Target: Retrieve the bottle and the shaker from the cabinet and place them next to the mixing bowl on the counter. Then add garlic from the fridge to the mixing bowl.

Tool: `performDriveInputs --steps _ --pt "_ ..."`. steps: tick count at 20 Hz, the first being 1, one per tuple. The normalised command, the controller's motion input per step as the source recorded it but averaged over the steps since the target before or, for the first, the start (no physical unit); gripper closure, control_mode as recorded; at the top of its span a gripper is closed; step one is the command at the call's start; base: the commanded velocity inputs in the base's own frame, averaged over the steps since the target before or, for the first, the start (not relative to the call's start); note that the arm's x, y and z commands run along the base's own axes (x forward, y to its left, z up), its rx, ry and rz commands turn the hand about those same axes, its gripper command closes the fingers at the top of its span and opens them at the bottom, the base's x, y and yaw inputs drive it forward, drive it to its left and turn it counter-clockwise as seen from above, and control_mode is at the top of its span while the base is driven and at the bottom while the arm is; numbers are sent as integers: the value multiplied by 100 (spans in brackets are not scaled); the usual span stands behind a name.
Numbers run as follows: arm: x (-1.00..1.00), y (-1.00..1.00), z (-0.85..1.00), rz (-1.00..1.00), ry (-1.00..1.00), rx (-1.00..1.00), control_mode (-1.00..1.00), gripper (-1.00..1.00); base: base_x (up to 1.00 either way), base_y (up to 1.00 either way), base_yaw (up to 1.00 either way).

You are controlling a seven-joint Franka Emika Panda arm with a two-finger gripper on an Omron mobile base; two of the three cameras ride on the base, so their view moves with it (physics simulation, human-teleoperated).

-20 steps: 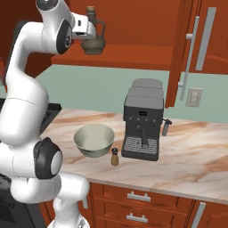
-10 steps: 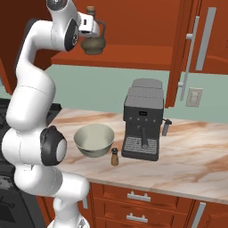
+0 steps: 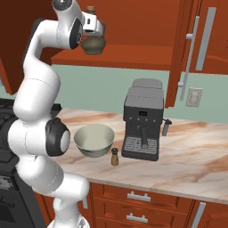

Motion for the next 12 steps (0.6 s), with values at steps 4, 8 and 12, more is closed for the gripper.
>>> performDriveInputs --steps 4,8,12 --pt "36 0 0 -8 0 0 -100 -100 0 0 0" --pt "35 0 0 -8 0 1 -100 -100 0 0 0" --pt "40 0 0 -6 0 0 -100 -100 0 0 0"
